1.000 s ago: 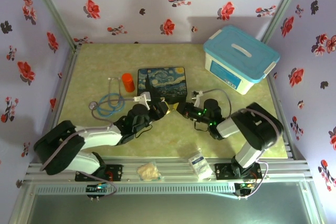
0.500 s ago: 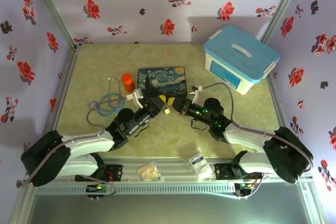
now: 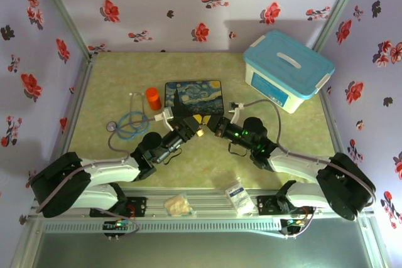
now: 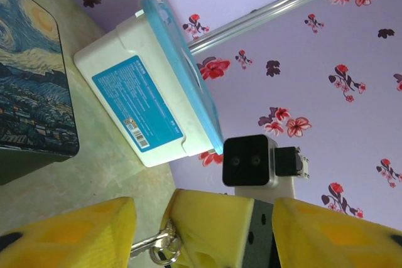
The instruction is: Unlock a padlock with a key
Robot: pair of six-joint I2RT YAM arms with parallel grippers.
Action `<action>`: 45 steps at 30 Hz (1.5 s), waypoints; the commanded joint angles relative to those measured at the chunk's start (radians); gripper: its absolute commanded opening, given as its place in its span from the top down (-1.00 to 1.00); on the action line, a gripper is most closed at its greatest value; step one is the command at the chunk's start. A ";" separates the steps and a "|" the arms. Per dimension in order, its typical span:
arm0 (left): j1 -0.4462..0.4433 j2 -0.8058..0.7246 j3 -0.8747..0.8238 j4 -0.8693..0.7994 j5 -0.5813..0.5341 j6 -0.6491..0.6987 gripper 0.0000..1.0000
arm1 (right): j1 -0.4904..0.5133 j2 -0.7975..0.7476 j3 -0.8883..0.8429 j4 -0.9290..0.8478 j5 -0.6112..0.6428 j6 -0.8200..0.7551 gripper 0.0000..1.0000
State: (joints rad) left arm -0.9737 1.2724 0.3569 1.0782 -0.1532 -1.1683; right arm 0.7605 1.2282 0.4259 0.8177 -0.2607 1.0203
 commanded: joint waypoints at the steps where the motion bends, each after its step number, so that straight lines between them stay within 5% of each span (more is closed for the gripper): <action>1: -0.013 -0.028 -0.012 -0.037 -0.052 0.012 -0.21 | 0.007 -0.028 0.005 0.035 0.026 -0.017 1.00; 10: -0.018 -0.025 0.007 -0.043 -0.048 0.000 0.07 | 0.006 -0.002 0.013 0.073 0.021 -0.002 1.00; 22: -0.020 0.003 0.012 -0.010 -0.045 -0.016 0.08 | 0.019 0.047 0.017 0.156 0.029 0.021 1.00; 39: -0.011 -0.015 -0.006 0.000 -0.047 -0.007 0.99 | 0.037 0.088 0.001 0.189 0.018 0.023 1.00; 42: -0.009 -0.035 -0.004 -0.034 -0.046 0.018 1.00 | 0.037 0.086 -0.002 0.178 0.001 0.014 1.00; 43: -0.008 -0.045 -0.001 -0.049 -0.046 0.031 1.00 | 0.037 0.083 0.000 0.165 -0.007 0.003 0.91; 45: -0.005 -0.078 0.011 -0.110 -0.038 0.078 1.00 | 0.030 0.061 0.001 0.119 -0.015 -0.030 0.19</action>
State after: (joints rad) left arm -0.9836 1.2411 0.3569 1.0149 -0.1974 -1.1687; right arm 0.7837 1.3140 0.4259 0.9836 -0.2474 1.0389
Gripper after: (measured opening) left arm 0.043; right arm 0.237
